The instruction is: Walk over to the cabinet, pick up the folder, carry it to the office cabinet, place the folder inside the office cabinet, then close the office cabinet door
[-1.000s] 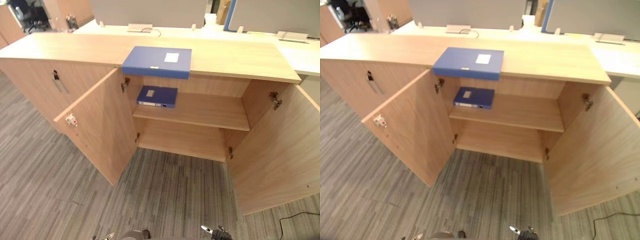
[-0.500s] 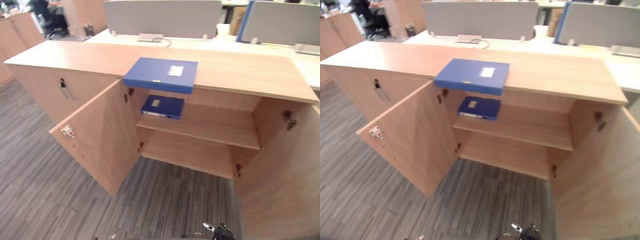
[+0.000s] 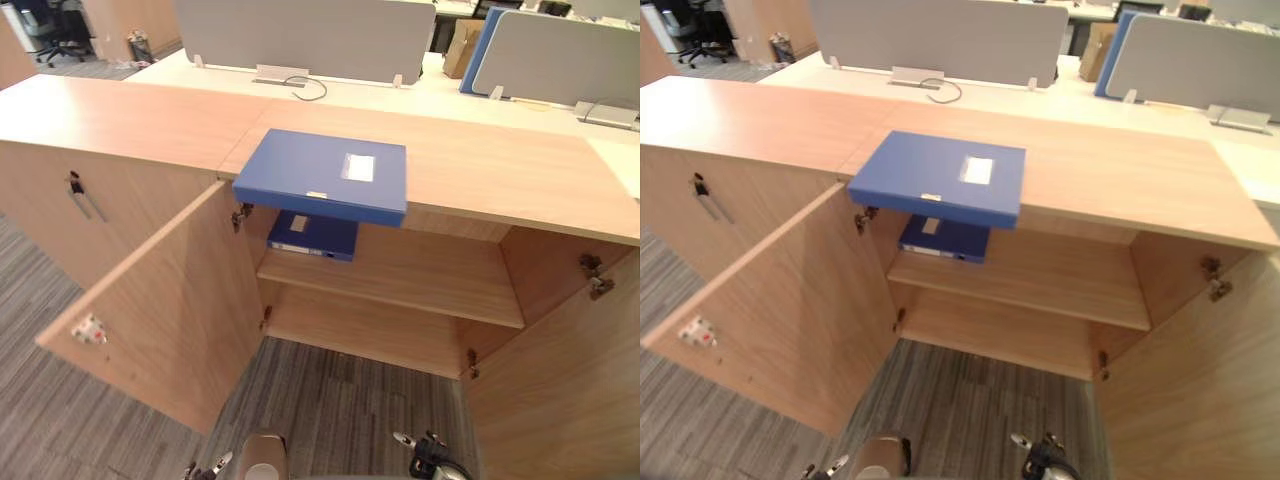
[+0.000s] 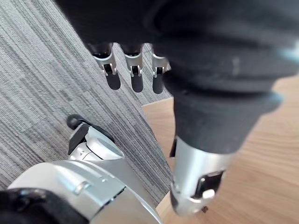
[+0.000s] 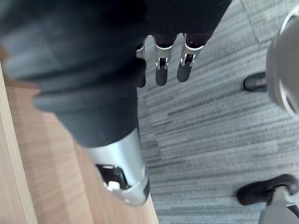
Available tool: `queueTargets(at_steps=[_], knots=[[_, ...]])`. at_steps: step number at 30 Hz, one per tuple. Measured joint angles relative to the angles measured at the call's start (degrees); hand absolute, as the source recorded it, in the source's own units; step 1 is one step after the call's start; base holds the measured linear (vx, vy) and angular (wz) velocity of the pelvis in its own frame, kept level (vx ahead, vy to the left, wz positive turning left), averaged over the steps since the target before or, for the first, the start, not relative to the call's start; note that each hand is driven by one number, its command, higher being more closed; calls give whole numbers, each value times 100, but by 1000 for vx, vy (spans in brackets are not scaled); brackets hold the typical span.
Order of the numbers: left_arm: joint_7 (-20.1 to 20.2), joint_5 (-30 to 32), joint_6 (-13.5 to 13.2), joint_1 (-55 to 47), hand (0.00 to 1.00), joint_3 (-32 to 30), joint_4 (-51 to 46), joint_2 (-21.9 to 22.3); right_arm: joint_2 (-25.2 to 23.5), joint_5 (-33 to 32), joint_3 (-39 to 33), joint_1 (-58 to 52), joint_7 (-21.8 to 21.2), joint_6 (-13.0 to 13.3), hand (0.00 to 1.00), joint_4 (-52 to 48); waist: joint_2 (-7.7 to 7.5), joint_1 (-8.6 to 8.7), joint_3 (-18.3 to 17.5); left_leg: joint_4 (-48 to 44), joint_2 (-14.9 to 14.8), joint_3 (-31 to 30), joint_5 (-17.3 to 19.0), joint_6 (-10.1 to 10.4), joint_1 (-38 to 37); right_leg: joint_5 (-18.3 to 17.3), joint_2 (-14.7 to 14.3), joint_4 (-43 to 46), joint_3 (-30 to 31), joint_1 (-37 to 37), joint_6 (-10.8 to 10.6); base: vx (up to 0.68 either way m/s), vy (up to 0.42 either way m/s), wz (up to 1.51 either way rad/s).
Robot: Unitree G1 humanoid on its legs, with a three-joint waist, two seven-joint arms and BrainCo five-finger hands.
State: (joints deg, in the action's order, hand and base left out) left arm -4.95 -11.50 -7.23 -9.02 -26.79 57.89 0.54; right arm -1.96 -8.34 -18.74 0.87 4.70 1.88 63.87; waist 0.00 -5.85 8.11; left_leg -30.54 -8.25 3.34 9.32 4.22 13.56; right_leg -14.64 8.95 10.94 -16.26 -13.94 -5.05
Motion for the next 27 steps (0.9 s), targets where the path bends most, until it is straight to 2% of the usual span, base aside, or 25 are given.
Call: queueTargets(at_steps=[2, 3, 7, 9, 11, 12, 13, 14, 15, 17, 18, 19, 21, 22, 23, 24, 25, 26, 27], knots=[[-21, 4, -18, 17, 0, 33, 1, -49, -94, 1, 44, 25, 3, -2, 0, -3, -109, 5, -43, 252, 219, 72, -42, -76, -131, 124, 10, -162, 82, 39, 119, 186, 216, 8], [-27, 4, -7, 38, 0, 30, 20, -60, -118, 0, 34, 63, 4, -2, 0, 5, -122, 0, -30, 268, 359, 93, -37, -102, -179, 312, -9, -278, 70, 56, 145, 113, 109, 6], [-30, 0, -8, 50, 0, 48, 59, -48, -196, 1, 27, 179, 3, -1, 0, 19, -102, -31, -69, 338, 506, 167, -19, -211, -308, 563, 106, -500, 278, 40, 20, 93, 93, -28], [-37, 5, -5, 68, 0, 81, 134, -74, -149, 26, 0, 158, 3, -9, 0, 84, -96, -16, -97, 746, 609, 190, -94, -295, -484, 731, 234, -670, 399, 90, -133, 19, 35, -41], [-42, 41, -6, 71, 0, 107, 157, -87, -96, 55, 1, 58, -1, -28, 0, 95, -107, -9, -137, 1150, 758, 265, -239, -323, -698, 781, 374, -650, 424, 163, -171, -22, 57, -39], [-46, 44, -10, 43, 0, 112, 207, -82, -32, 58, 9, -33, -1, -49, 0, 89, -124, -17, -238, 1419, 832, 352, -327, -342, -790, 781, 481, -495, 481, 329, -170, -28, 75, -51], [-50, 44, -9, 27, 0, 115, 224, -51, 33, 79, 11, -52, -3, -67, 0, 86, -74, -39, -276, 1654, 902, 389, -375, -353, -934, 780, 558, -214, 626, 526, -169, -24, 91, -70], [-52, 47, -9, 12, 0, 117, 215, -3, 90, 99, 30, -54, -6, -77, 0, 79, 3, -60, -301, 1934, 932, 416, -397, -362, -1110, 765, 619, 230, 760, 764, -152, -24, 155, -94], [-52, 59, -10, -32, 0, 140, 215, 32, 130, 170, 41, -57, -16, -82, 0, -2, 62, -56, -315, 2252, 1024, 428, -452, -394, -1404, 728, 735, 1108, 883, 1201, -98, -28, 162, -92], [-35, 82, -10, -106, 0, 204, 222, -43, 122, 256, 40, -84, -24, -64, 0, -147, 40, 25, -307, 2453, 1178, 559, -522, -436, -1756, 717, 1057, 2366, 848, 1715, -2, -42, 143, -58], [-29, 96, -9, -130, 0, 286, 231, -95, 120, 272, 38, -97, -24, -62, 0, -173, -26, 51, -312, 2492, 1246, 612, -473, -528, -1881, 790, 1221, 2778, 778, 1846, 104, -14, 95, -18], [-28, 152, -12, -163, 0, 307, 231, -100, 117, 275, 43, -160, -21, -52, 0, -240, -43, 88, -354, 2594, 1288, 617, -491, -557, -2015, 876, 1387, 3046, 543, 1906, 229, 21, 56, -3], [-28, 171, -40, -169, 0, 347, 225, -100, 118, 275, 83, -176, -16, -34, 0, -236, -38, 94, -405, 2756, 1293, 603, -532, -564, -2057, 754, 1467, 2965, 222, 1886, 180, 60, 34, -4], [-28, 169, -64, -155, 0, 370, 229, -102, 105, 275, 80, -151, -16, -27, 0, -224, -1, 98, -412, 2804, 1273, 541, -559, -587, -2034, 452, 1412, 2677, 115, 1885, 108, 91, -27, -13], [-32, 166, -70, -140, 0, 382, 234, -102, 108, 270, 78, -137, -15, -26, 0, -213, 8, 101, -403, 2802, 1230, 514, -584, -617, -2013, 310, 1345, 2479, 70, 1889, 69, 97, -99, -13], [-35, 164, -84, -120, 0, 418, 250, -105, 119, 256, 69, -81, -7, -19, 0, -187, 28, 124, -347, 2773, 1079, 434, -615, -639, -2008, 174, 1079, 2072, 96, 1887, 0, 115, -174, 12], [-36, 157, -106, -126, 0, 468, 289, -131, 116, 240, 80, -59, -1, -11, 0, -175, 74, 181, -321, 2748, 886, 311, -615, -543, -1998, 191, 761, 1626, 168, 1878, -29, 99, -193, 30], [-32, 140, -112, -131, 0, 480, 293, -162, 105, 225, 92, -63, -1, -9, 0, -171, 51, 204, -330, 2740, 820, 226, -611, -487, -1995, 201, 642, 1364, 241, 1863, -41, 109, -248, 61], [-25, 36, -122, -136, 0, 483, 289, -246, 56, 220, 118, -110, 0, -1, 0, -90, -130, 223, -332, 2718, 828, 108, -620, -302, -2001, 538, 596, 845, 262, 1760, -27, 114, -310, 78]])
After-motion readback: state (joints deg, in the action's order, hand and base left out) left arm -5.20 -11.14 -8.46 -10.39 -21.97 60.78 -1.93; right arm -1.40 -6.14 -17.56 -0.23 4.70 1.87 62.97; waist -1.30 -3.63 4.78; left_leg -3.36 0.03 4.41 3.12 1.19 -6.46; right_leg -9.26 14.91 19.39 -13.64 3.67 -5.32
